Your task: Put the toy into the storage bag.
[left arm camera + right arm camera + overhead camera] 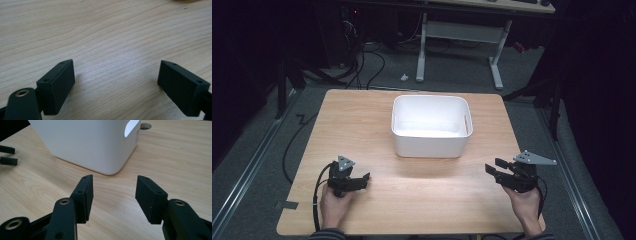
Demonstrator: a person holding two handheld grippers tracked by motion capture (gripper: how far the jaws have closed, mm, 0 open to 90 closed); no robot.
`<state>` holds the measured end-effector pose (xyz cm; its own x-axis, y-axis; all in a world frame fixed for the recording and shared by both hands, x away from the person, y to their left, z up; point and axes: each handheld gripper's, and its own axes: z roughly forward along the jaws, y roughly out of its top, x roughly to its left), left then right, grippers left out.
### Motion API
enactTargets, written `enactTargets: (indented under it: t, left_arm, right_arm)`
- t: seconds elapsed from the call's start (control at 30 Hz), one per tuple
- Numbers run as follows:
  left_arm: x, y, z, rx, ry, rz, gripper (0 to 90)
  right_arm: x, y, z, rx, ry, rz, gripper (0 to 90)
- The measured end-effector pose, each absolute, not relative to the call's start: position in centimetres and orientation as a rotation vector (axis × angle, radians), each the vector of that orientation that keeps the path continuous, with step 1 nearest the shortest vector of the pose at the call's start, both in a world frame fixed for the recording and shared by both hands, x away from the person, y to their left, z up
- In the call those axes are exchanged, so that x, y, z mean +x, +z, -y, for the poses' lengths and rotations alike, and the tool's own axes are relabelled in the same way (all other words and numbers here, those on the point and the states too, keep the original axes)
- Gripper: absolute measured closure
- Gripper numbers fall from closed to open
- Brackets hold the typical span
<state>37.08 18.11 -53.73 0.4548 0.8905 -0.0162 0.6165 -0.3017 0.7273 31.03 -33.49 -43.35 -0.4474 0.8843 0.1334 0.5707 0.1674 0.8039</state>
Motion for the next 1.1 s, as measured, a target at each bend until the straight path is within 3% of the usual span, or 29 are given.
enactTargets:
  t: [1.1]
  left_arm:
    - [37.1,-53.7,-18.1,2.032,0.522,-1.254,14.6]
  right_arm:
    - [34.5,-49.8,31.8,1.45,1.022,-2.13,47.6]
